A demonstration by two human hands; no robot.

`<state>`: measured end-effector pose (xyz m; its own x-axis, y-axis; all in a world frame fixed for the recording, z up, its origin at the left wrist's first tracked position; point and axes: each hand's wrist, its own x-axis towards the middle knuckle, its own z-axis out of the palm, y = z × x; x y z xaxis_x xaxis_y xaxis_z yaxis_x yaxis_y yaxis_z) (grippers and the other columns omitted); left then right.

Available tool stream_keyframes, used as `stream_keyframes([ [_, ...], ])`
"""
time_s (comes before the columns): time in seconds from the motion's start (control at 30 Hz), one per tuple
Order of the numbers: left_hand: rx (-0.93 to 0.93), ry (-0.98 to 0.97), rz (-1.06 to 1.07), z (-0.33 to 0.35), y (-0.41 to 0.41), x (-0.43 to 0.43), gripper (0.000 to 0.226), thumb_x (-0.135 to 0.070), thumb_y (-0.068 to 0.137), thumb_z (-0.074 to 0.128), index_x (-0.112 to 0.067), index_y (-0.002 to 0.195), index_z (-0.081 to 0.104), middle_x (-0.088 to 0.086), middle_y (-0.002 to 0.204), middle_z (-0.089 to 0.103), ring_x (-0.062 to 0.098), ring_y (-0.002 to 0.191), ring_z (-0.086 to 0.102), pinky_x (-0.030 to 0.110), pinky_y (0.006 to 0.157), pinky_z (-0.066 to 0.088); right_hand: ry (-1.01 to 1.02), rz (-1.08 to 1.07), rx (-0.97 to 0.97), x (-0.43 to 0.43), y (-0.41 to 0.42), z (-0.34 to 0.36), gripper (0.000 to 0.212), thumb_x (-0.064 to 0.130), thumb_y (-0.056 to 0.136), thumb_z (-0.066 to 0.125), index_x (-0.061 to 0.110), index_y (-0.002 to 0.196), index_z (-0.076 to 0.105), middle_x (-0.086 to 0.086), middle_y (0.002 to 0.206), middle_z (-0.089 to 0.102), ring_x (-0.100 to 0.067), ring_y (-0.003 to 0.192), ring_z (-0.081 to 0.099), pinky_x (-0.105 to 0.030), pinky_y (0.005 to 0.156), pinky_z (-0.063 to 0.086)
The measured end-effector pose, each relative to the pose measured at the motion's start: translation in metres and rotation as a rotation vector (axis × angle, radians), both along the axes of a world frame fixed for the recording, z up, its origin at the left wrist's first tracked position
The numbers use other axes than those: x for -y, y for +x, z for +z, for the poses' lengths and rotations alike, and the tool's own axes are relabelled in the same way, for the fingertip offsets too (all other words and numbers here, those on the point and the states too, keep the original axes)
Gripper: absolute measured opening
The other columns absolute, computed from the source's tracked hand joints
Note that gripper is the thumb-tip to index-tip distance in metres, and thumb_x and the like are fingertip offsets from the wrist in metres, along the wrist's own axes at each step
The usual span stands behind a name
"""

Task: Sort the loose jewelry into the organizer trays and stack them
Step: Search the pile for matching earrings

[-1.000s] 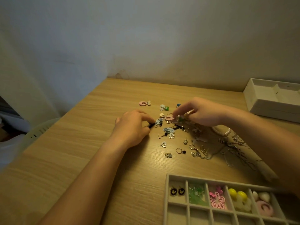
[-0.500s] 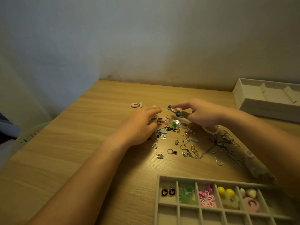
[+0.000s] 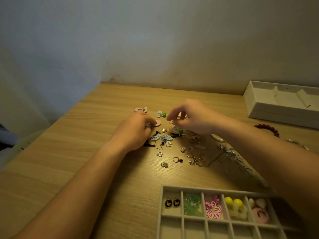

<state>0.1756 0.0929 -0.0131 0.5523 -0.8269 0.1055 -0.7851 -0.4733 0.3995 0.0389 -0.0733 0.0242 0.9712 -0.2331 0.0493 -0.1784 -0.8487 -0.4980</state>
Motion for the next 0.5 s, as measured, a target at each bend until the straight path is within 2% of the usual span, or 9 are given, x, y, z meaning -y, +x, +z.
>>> stream_keyframes([
  [0.13,0.012,-0.021,-0.004,0.001,-0.003,-0.006,0.036,-0.011,0.094,0.054,-0.026,0.123,0.071,-0.006,0.132,0.063,0.017,0.123,0.055,0.036,0.101,0.046,-0.110,0.047,-0.045,-0.015,0.022,-0.006,0.017,0.020,0.092,0.072,0.029,0.106,0.077,0.015,0.091,0.064,0.002,0.079,0.055,-0.016,0.064,0.037],
  [0.27,0.008,-0.020,-0.005,0.002,-0.005,-0.007,0.037,-0.012,0.094,0.053,-0.024,0.125,0.070,-0.006,0.134,0.061,0.017,0.124,0.053,0.037,0.103,0.046,-0.179,0.012,-0.072,-0.020,0.029,-0.011,0.015,0.015,0.091,0.071,0.025,0.098,0.080,0.011,0.085,0.064,-0.011,0.088,0.062,-0.025,0.074,0.049],
  [0.4,-0.007,-0.017,0.000,0.006,-0.007,-0.009,0.037,-0.015,0.095,0.055,-0.023,0.128,0.068,-0.004,0.137,0.060,0.018,0.128,0.052,0.034,0.104,0.044,-0.137,-0.010,-0.050,-0.021,0.026,-0.006,0.014,0.013,0.090,0.074,0.022,0.100,0.078,0.016,0.083,0.060,-0.005,0.081,0.057,-0.018,0.067,0.041],
  [0.5,-0.010,-0.095,0.009,0.013,-0.014,-0.011,0.038,-0.024,0.095,0.060,-0.026,0.132,0.063,-0.003,0.141,0.056,0.017,0.133,0.048,0.034,0.107,0.040,0.067,-0.070,0.031,-0.017,0.015,0.009,0.012,0.014,0.090,0.075,0.019,0.100,0.077,0.016,0.085,0.067,0.004,0.076,0.063,-0.014,0.071,0.046],
])
